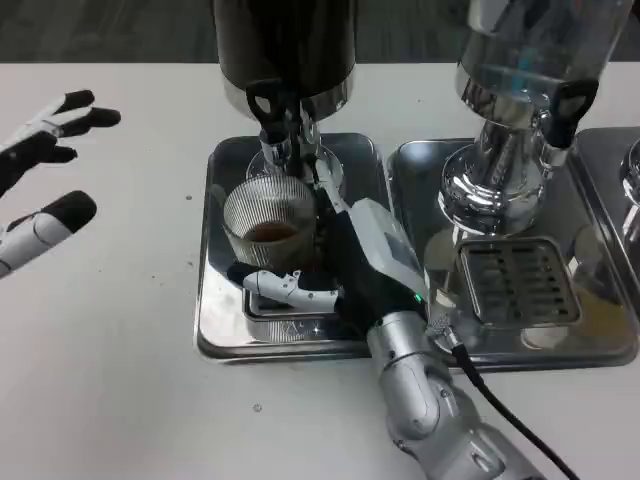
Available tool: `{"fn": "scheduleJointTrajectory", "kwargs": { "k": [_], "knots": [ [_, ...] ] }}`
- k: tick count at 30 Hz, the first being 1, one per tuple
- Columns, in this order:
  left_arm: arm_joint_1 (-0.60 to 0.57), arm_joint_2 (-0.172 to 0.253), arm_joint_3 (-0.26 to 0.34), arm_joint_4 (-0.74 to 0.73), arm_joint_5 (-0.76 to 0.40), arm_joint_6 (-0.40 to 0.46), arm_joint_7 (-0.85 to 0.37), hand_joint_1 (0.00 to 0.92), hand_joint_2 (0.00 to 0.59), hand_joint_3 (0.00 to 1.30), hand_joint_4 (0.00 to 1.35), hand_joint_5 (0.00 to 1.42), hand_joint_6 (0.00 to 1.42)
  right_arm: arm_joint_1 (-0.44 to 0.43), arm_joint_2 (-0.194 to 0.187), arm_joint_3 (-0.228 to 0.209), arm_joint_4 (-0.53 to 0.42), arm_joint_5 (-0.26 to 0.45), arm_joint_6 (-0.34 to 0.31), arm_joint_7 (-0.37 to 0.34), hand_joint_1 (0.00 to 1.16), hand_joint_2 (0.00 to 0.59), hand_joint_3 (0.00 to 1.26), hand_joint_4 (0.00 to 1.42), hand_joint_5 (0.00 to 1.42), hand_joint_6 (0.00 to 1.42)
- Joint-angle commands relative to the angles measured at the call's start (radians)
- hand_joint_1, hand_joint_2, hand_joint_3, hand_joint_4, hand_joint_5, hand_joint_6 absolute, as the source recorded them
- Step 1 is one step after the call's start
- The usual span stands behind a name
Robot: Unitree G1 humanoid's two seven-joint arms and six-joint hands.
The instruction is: Grasp the cup under the faucet to collect the drink, then remove the cup.
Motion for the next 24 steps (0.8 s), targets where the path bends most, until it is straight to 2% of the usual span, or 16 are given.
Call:
{"fn": "scheduleJointTrajectory", "kwargs": {
  "k": [1,6,12,24],
  "knots": [
    [0.010,0.017,0.004,-0.009,-0.002,0.008,0.002,0.000,0.142,0.21,0.04,0.10,0.21,0.026,0.019,0.018,0.026,-0.012,0.022,-0.020,0.55,0.067,0.03,0.23,0.44,0.74],
    [0.013,0.014,0.000,-0.006,0.000,0.008,0.000,0.000,0.135,0.21,0.05,0.11,0.21,0.035,0.034,0.024,0.050,-0.021,0.001,-0.102,0.57,0.066,0.13,0.35,0.56,0.94],
    [0.018,0.016,0.004,-0.004,0.001,0.007,0.004,0.000,0.133,0.21,0.06,0.11,0.21,0.038,0.051,0.031,0.100,-0.036,-0.056,-0.213,0.58,0.076,0.24,0.45,0.65,1.03],
    [0.013,0.009,-0.004,0.008,0.005,0.002,0.004,0.000,0.140,0.18,0.06,0.13,0.21,0.047,0.038,0.042,0.154,-0.062,-0.158,-0.384,0.65,0.102,0.39,0.60,0.79,1.15]
  ]
}}
